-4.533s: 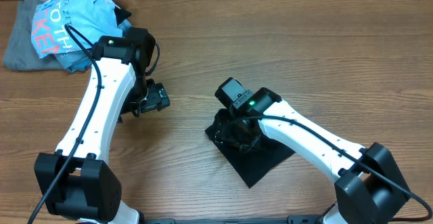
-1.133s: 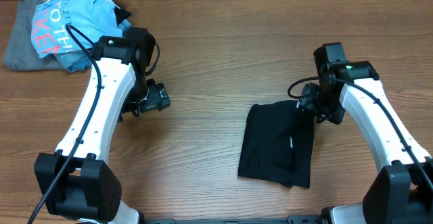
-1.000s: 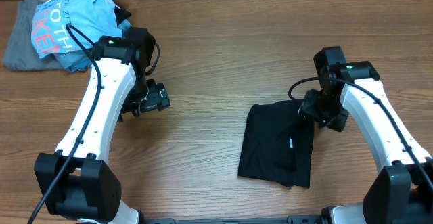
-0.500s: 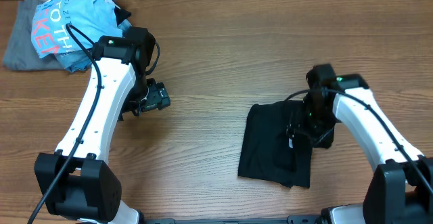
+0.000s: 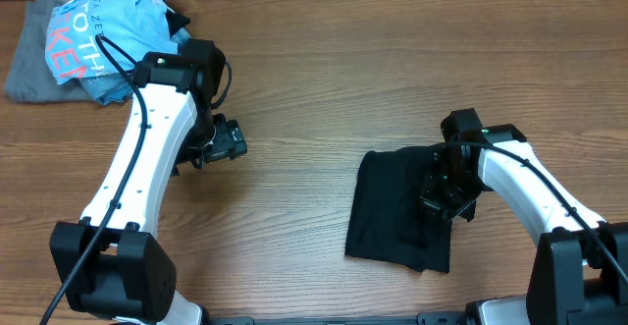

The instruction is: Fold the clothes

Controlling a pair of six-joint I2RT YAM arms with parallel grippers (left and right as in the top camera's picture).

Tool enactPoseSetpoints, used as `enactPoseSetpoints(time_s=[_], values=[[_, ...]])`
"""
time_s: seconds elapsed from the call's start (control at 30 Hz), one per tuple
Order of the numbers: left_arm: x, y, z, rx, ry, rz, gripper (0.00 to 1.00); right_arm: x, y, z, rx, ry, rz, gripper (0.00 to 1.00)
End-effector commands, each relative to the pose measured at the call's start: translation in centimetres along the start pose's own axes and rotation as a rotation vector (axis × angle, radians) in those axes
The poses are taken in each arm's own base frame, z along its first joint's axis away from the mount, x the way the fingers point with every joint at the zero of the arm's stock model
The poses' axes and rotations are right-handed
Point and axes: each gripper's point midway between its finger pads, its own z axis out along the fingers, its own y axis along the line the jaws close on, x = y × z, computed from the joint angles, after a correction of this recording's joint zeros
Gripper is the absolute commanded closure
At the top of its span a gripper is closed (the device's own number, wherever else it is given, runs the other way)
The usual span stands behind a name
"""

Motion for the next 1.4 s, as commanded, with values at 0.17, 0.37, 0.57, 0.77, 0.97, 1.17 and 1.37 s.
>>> enactPoseSetpoints(time_s=[0.17,0.37,0.57,0.77,0.97,1.17,1.37], values=[[0.1,0.1,0.1,-0.004,0.004,0.024,0.0,-0.7,-2.6,-4.8,0.207,-0.09,0.112,0.96],[0.1,0.1,0.1,-0.005,0.005,0.025,0.0,-1.5,-5.5,-5.9,0.348,-0.189,0.294,0.96],[0.1,0.1,0.1,-0.004,0.003,0.04,0.0,-2.0,-7.6,-3.5,0.346,-0.213,0.437,0.88],[-0.2,-0.1,0.1,0.002,-0.007,0.038,0.0,-0.9,-8.9,-2.3,0.362,-0.169,0.476,0.18],[0.1,-0.6,0.1,0.031,0.007,0.046,0.0,-1.2,-9.4,-4.8,0.342,-0.188,0.555,0.16],[1.1,-3.3,-0.1,0.168,0.052,0.114,0.0,-2.2,-8.4,-10.2,0.241,-0.329,0.52,0.07],[4.2,-10.3,0.3,0.418,0.102,0.327,0.24,-2.1,-3.9,-11.2,0.019,-0.317,0.198,0.1]])
